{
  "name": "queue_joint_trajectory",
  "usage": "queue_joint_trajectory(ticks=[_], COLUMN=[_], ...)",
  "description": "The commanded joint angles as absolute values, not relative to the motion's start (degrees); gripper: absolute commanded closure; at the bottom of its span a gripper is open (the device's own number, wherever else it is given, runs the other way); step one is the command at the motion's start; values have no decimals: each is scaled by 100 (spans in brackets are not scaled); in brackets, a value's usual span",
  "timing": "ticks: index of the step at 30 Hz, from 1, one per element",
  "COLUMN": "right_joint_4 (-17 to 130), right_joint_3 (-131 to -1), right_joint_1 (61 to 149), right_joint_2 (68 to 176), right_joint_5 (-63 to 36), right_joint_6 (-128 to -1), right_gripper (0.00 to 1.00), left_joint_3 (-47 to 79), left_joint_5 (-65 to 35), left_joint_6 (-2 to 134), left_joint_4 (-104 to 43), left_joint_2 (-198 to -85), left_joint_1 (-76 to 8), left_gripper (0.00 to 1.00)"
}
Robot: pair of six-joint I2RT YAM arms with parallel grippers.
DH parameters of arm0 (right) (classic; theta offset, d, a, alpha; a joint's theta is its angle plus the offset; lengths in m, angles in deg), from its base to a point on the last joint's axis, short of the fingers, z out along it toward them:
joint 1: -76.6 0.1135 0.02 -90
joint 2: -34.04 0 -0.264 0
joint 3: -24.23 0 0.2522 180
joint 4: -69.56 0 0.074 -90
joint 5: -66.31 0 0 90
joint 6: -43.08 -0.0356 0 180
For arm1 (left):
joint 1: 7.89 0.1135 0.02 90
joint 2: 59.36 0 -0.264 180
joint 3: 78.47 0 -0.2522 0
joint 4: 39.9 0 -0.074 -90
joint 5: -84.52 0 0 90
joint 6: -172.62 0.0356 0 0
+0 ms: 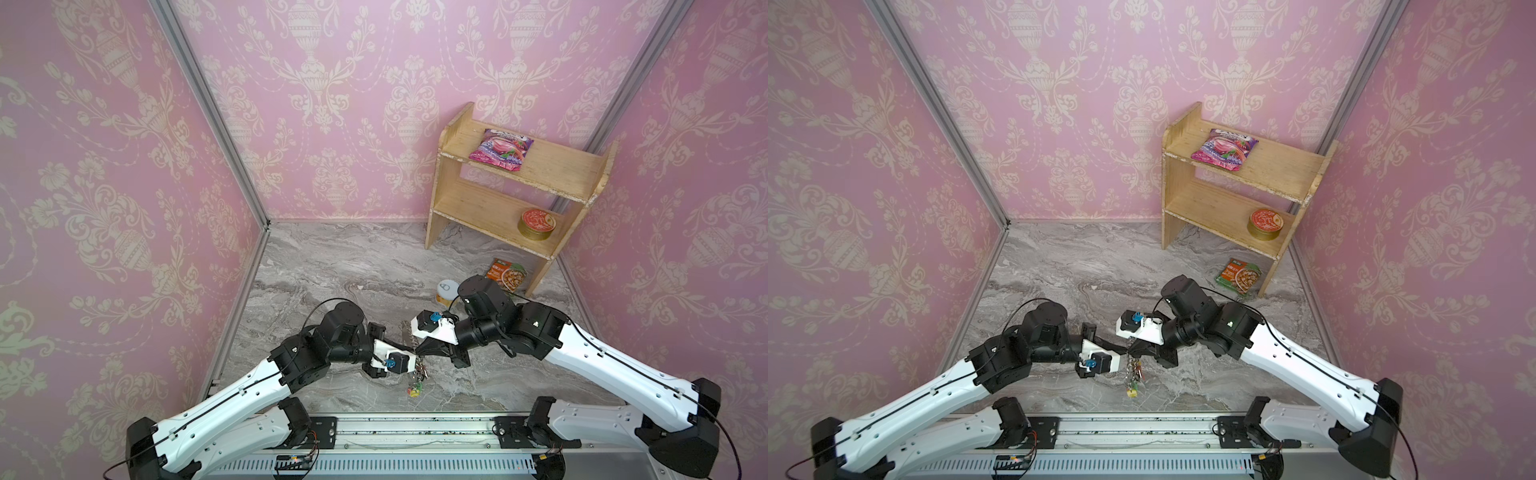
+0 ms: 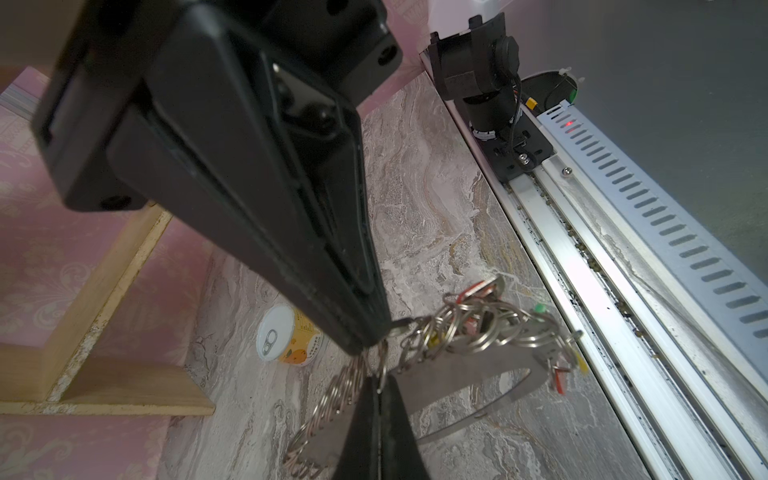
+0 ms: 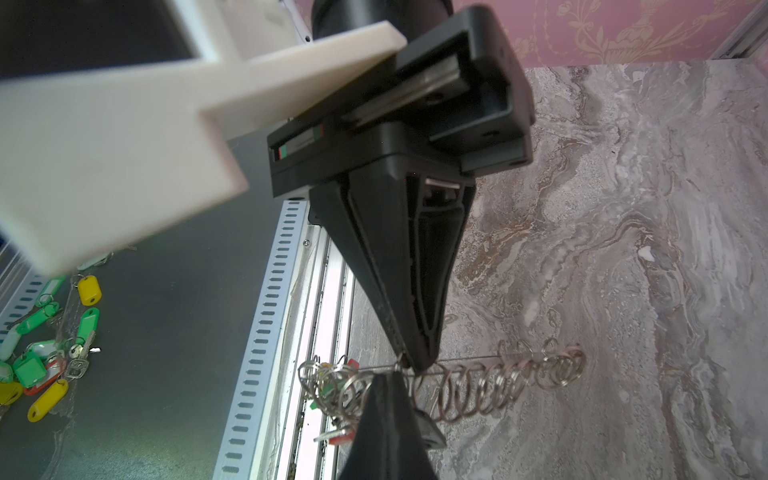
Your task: Put the keys on the keyring
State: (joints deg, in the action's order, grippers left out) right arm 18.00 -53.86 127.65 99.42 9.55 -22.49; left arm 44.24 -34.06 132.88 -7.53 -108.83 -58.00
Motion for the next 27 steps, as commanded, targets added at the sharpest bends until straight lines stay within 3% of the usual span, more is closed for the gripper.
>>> queue_joint_trajectory(ticks=[1, 27], right_joint_4=[1339, 1323], right_joint_3=[-5473, -5468], right_joint_1=[12916, 12910], right_joint_2=[9920, 9885], right_joint_5=[1441, 1441], right_joint_6=[-2204, -2213], right_gripper=[100, 100], left_joint_3=[4277, 4242], left_joint_5=[-3090, -3079], left_joint_6=[13164, 13079], left_joint_4=[-1160, -1153], left_joint_2=[-10805, -10830], left_joint_1=[-5755, -5667], left_gripper=[100, 100])
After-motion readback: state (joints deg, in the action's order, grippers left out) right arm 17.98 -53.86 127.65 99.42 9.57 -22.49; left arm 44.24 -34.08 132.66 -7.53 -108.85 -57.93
